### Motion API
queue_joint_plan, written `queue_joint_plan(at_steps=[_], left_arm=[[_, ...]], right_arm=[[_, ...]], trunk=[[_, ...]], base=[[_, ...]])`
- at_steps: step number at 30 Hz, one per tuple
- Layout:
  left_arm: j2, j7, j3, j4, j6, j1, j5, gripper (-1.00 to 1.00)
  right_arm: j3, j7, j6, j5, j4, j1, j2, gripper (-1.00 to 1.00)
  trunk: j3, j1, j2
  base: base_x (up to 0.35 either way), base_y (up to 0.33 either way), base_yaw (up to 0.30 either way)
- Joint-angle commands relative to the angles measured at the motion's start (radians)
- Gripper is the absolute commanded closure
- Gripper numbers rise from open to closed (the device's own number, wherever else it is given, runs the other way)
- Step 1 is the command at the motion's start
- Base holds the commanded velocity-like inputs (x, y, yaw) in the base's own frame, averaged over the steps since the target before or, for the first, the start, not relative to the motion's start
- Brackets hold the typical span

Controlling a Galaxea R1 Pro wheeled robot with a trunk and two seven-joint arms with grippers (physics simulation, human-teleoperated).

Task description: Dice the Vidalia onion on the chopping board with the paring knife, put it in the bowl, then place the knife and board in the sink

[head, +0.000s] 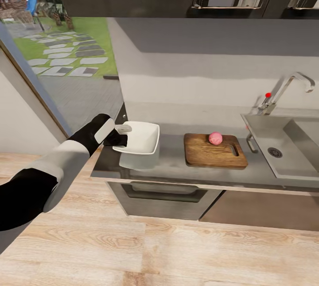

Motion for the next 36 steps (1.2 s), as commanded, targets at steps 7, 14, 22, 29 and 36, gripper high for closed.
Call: queue_joint_plan(at_steps=[7, 14, 22, 29, 36], left_arm=[[0.001, 0.01, -0.013, 0.029, 0.005, 0.0, 0.003, -1.0], [0.001, 0.01, -0.013, 0.031, 0.004, 0.0, 0.003, -1.0], [0.002, 0.01, -0.007, 0.027, 0.004, 0.0, 0.003, -1.0], [0.051, 0.01, -0.004, -0.051, 0.007, -0.003, 0.002, -1.0], [0.082, 0.01, -0.005, -0.141, 0.009, -0.003, 0.005, -1.0]], right_arm=[[0.002, -0.01, 0.001, 0.01, -0.002, 0.0, 0.0, -1.0], [0.002, -0.01, 0.001, 0.01, -0.002, 0.0, 0.0, -1.0], [0.002, -0.01, 0.001, 0.01, -0.002, 0.0, 0.0, -1.0], [0.002, -0.01, 0.001, 0.01, 0.0, 0.0, 0.0, -1.0], [0.002, -0.01, 0.001, 0.01, 0.0, 0.0, 0.0, -1.0]], trunk=[[-0.002, 0.001, -0.001], [-0.002, 0.001, -0.001], [-0.002, 0.001, -0.001], [-0.002, 0.001, -0.001], [-0.002, 0.001, -0.001]], base=[[0.0, 0.0, 0.0], [0.0, 0.0, 0.0], [0.0, 0.0, 0.0], [0.0, 0.0, 0.0], [-0.034, 0.0, 0.0]])
